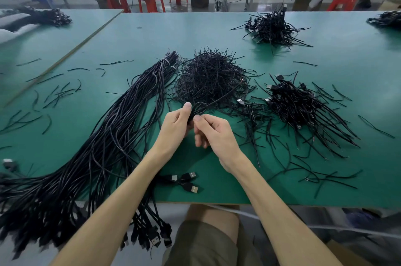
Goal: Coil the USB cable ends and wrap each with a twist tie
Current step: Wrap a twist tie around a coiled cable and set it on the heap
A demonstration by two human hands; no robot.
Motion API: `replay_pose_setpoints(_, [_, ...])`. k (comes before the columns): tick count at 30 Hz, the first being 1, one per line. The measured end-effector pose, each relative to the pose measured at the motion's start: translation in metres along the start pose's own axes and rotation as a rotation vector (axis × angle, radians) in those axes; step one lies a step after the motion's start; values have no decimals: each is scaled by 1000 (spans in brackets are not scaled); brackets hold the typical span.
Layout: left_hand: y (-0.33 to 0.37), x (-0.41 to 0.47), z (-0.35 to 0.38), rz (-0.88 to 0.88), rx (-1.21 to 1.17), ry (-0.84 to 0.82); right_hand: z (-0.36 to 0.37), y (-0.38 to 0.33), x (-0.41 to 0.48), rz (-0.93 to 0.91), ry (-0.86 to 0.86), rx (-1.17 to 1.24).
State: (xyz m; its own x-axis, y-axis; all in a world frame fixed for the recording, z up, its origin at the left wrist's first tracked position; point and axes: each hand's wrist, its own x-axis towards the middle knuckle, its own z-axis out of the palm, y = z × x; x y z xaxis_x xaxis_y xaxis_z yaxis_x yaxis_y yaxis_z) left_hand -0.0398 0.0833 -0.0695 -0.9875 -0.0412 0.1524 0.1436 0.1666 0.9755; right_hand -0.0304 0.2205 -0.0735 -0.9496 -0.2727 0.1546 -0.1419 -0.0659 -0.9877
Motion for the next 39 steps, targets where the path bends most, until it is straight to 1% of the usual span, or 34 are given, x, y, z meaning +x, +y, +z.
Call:
replay_pose_setpoints(6, [4, -2, -1, 140, 76, -39, -2, 0, 1, -6, 86, 64])
replay_pose_setpoints(9, [6, -2, -2, 121, 119, -18, -2, 0, 1, -4, 84, 59])
replay_pose_setpoints(16, [7, -2, -5, -4, -49, -88, -2, 1, 1, -14, 86, 62])
replay_pose_setpoints(27, [-1, -1, -9, 7, -342, -152, -2, -2, -2, 7, 15, 70])
replay_pose_setpoints(29, [-2, -1, -10, 49, -349, -179, -1, -4, -2, 12, 1, 63])
replay_pose_setpoints(32, [-1, -3, -10, 81, -335, -167, 0, -5, -2, 12, 6, 71])
replay_pose_setpoints(39, [2, -1, -12, 5, -447, -148, 0, -5, -3, 9, 22, 73])
